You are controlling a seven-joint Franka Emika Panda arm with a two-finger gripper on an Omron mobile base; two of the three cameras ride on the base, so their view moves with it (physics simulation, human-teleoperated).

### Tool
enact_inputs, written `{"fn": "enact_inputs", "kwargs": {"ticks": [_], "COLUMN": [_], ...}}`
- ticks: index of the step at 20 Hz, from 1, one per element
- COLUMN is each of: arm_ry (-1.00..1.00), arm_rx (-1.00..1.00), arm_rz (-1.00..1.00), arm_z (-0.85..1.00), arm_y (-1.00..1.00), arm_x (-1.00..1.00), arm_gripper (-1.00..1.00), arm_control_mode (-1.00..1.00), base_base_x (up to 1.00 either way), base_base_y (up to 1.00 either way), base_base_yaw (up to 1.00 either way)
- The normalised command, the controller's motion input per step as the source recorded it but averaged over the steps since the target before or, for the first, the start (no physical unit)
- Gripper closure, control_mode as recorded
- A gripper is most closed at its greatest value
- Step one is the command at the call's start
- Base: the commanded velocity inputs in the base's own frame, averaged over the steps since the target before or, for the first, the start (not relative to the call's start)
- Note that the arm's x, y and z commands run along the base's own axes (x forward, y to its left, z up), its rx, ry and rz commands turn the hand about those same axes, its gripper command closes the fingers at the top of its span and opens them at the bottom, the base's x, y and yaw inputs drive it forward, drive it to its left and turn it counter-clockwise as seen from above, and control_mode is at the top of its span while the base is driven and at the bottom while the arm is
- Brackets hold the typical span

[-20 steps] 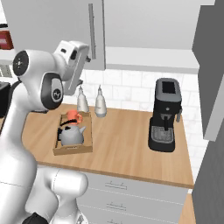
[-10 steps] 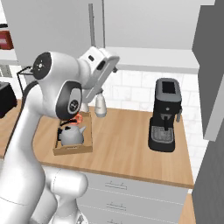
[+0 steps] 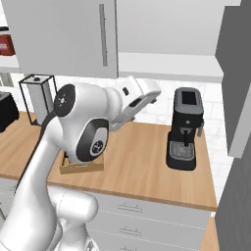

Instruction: Pick the kettle from the counter and place it on the tray. Then pick the mug from the cabinet and place it on the tray. Then close the cabinet doors.

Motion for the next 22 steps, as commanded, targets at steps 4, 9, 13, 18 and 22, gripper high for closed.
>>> {"fn": "enact_inputs", "kwargs": {"ticks": [4, 9, 13, 18, 22], "arm_ry": [0.0, -0.23, -0.49, -0.53, -0.32], "arm_rx": [0.06, 0.06, 0.07, 0.1, 0.16], "arm_rz": [-0.23, -0.14, 0.0, 0.0, 0.0], "arm_z": [-0.25, -0.4, -0.33, -0.27, -0.37], "arm_y": [-0.21, -0.19, -0.45, -0.5, -0.25], "arm_x": [-0.36, -0.17, -0.22, -0.48, -0.36], "arm_gripper": [-1.0, -1.0, -1.0, -1.0, -1.0], "arm_control_mode": [-1.0, -1.0, -1.0, -1.0, -1.0], "base_base_x": [0.0, 0.0, 0.0, 0.0, 0.0], "base_base_y": [0.0, 0.0, 0.0, 0.0, 0.0], "base_base_yaw": [0.0, 0.0, 0.0, 0.0, 0.0]}}
